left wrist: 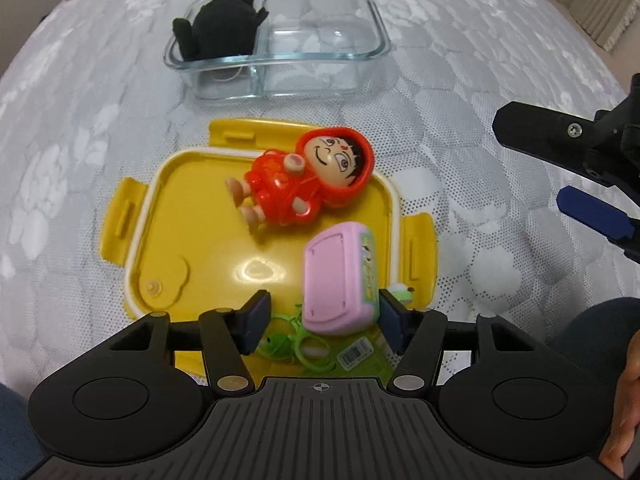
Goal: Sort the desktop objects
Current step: 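Move the left gripper to the pink case and close on it, then carry the pink case over the glass container and open the left gripper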
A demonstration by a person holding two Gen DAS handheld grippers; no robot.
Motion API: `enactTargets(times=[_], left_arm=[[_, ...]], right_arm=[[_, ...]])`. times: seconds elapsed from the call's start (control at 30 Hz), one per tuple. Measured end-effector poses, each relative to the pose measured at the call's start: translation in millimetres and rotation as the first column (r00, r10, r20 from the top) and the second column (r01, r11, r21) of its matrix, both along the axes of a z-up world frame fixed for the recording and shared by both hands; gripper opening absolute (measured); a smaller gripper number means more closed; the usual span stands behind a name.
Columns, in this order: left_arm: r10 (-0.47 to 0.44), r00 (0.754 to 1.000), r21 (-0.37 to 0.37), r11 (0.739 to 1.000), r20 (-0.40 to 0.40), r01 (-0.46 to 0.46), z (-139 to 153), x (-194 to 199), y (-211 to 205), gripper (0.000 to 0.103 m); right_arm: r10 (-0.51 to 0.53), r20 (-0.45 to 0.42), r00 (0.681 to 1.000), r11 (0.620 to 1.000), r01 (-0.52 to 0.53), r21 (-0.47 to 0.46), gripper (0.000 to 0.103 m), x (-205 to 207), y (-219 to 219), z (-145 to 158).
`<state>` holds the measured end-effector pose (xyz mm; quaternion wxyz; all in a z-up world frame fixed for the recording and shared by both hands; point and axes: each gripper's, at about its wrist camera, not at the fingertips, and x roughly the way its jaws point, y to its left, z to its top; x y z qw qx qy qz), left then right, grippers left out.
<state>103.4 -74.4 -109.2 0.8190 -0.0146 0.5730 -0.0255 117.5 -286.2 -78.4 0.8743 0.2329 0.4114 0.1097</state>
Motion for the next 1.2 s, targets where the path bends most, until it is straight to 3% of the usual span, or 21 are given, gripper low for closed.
enactTargets(times=[0.33,0.57,0.6,0.73,0.9,0.97,1.07,1.2], left_arm=[[0.023,0.999,-0.069,0.997,0.022,-0.022,14.9,-3.4,15.3,0.047],[0.062,0.994,-0.110,0.993,0.088,-0.053,45.4,-3.9,30.7,0.046],[0.064,0.994,-0.110,0.992,0.093,-0.053,48.1,-3.6,31.4,0.047],[0.025,0.998,-0.116,0.993,0.058,-0.018,37.9,-0.8,16.7,0.078],[-0.048,0.998,-0.035,0.998,0.046,0.050,19.0,11.2,-12.2,0.079],[-0.059,0.998,-0.014,0.998,0.037,0.059,11.3,17.1,-16.5,0.076],[-0.040,0.999,-0.021,0.999,-0.009,0.040,-3.0,25.8,-12.0,0.051],[0.010,0.999,-0.081,0.997,-0.039,-0.014,-12.7,28.2,3.9,0.048]], right_arm=[[0.003,-0.020,1.000,1.000,-0.003,0.003,0.097,1.1,0.9,-2.7],[0.001,-0.043,0.999,1.000,-0.001,0.017,0.097,2.8,-0.2,-5.7],[0.004,-0.046,0.999,1.000,-0.003,0.017,0.097,2.9,-0.1,-6.0],[0.009,-0.039,0.999,1.000,-0.008,0.021,0.097,2.1,0.4,-5.0],[-0.016,-0.027,0.999,0.999,0.017,0.036,0.097,0.2,-3.8,-3.9],[-0.022,-0.041,0.999,0.999,0.024,0.048,0.097,1.5,-5.9,-5.7],[-0.024,-0.050,0.998,0.998,0.027,0.055,0.097,2.8,-6.7,-7.1],[-0.013,-0.060,0.998,0.998,0.016,0.054,0.097,4.6,-5.6,-9.0]])
